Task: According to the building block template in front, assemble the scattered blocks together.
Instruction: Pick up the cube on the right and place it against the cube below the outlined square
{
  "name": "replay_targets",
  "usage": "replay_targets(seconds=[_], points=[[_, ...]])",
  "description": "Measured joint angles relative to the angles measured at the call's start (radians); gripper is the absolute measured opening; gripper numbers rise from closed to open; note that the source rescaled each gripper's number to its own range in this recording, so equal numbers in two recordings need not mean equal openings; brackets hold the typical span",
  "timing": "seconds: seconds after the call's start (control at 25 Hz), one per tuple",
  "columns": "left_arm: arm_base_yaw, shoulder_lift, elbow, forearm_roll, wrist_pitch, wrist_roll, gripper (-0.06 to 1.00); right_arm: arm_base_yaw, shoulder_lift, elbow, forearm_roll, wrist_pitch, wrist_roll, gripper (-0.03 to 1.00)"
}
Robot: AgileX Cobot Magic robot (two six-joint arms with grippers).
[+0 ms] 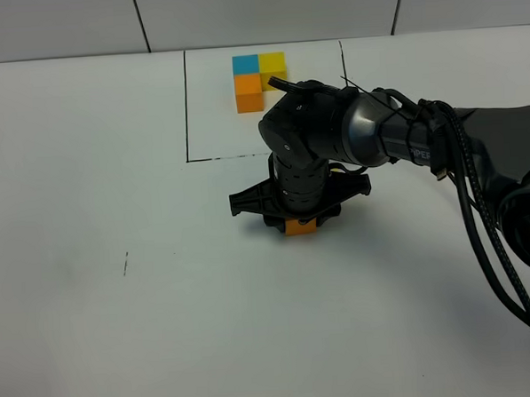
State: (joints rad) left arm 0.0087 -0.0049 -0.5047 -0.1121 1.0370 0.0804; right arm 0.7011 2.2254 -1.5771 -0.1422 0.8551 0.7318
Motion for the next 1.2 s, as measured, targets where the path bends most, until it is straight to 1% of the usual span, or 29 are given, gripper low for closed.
replay_targets(seconds=[1.08,1.16,1.2], points=[[0.0,0.0,0.0,0.0,0.0,0.001,0.68,-0.001,0.0,0.0,0.007,0.005,-0.007,0.02],[0.0,0.0,0.0,0.0,0.0,0.001,0.68,-0.001,0.001,0.0,0.007,0.005,-0.008,0.07],[0.0,0.0,0.0,0.0,0.0,0.001,0.68,-0.001,0.008,0.0,0.007,0.006,-0.014,0.12]])
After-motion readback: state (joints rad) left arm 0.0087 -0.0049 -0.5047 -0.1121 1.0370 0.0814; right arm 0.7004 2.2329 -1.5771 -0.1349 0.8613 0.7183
